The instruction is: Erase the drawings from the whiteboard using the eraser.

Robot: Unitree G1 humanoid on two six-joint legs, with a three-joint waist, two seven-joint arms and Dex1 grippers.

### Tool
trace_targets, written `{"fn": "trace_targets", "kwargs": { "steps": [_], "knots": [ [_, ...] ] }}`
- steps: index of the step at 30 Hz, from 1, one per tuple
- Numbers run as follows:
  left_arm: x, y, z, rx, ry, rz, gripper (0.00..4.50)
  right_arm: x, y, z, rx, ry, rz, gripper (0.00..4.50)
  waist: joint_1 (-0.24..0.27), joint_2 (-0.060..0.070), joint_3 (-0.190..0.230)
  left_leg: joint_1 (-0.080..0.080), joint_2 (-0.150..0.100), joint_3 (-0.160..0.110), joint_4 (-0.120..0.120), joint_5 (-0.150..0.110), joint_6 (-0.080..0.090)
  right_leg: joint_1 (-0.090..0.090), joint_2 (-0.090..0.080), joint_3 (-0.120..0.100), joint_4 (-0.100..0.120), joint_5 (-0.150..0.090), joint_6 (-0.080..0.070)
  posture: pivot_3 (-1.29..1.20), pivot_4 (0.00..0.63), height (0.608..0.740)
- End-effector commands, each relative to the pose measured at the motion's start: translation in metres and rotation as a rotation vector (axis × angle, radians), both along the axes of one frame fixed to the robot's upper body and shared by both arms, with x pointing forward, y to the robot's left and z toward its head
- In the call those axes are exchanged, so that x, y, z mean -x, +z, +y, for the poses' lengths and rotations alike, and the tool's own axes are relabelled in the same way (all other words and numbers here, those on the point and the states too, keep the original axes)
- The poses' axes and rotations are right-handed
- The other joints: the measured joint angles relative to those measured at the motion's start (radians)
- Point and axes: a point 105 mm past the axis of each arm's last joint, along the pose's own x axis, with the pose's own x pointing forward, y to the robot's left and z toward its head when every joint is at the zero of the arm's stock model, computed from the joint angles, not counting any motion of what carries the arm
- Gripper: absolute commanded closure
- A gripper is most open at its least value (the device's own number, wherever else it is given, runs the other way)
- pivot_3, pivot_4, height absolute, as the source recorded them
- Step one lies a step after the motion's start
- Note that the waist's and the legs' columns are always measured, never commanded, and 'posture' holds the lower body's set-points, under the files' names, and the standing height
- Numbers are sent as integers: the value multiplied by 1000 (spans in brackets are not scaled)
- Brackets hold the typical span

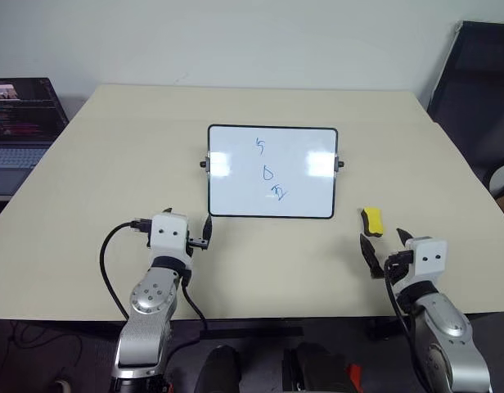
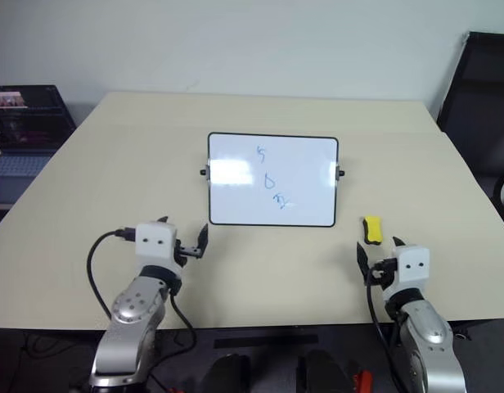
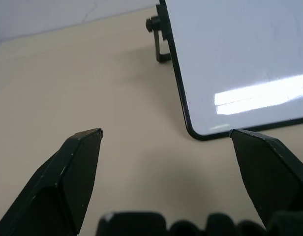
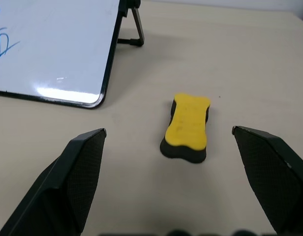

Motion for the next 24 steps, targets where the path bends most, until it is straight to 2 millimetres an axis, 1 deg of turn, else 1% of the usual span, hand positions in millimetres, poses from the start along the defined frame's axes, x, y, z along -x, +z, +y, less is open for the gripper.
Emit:
{"fn": "trace_targets", "kwargs": {
  "steps": [1,5,9,13,15,17,19,21,23,24],
  "knots": [
    [4,14,-1,-3,13,-51,0,0,22,1,-1,3,-69,12,0,0,0,0,0,0,0,0,0,0,0,0,0,0,0,0,150,740],
    [4,8,-3,8,13,-37,0,1,24,0,-15,-12,-70,12,0,0,0,0,0,0,0,0,0,0,0,0,0,0,0,0,150,740],
    [0,18,-9,14,-40,-69,0,4,33,6,-46,12,-76,12,0,0,0,0,0,0,0,0,0,0,0,0,0,0,0,0,150,740],
    [-2,21,-2,-22,-44,-96,0,2,35,4,-17,-12,-53,12,0,0,0,0,0,0,0,0,0,0,0,0,0,0,0,0,150,740],
    [-5,29,-1,-43,-67,-128,0,-3,42,5,-31,-29,-52,12,-1,0,0,0,0,0,0,0,0,0,0,0,0,0,0,0,150,740],
    [-6,35,0,-42,-120,-141,0,-5,47,10,-56,-34,-33,12,0,0,0,0,0,0,0,0,0,0,0,0,0,0,0,0,150,740],
    [-6,38,1,-29,-223,-126,0,-7,50,11,-56,-65,-10,12,0,0,0,0,0,0,0,0,0,0,0,0,0,0,0,0,150,740],
    [-9,45,-1,-6,-329,-104,0,-10,60,8,-58,-88,-16,12,0,1,0,0,1,0,0,0,0,0,1,-1,0,0,-1,0,150,740],
    [-12,53,-2,24,-398,-96,0,-11,66,9,-41,-87,-8,12,0,1,0,0,0,0,0,0,0,-1,1,-1,0,0,-1,0,150,740],
    [-14,58,-12,31,-496,-83,0,-13,69,8,-34,-76,-7,12,0,1,0,0,0,0,0,0,0,-1,1,-2,0,0,-1,0,150,740]
  ]
}}
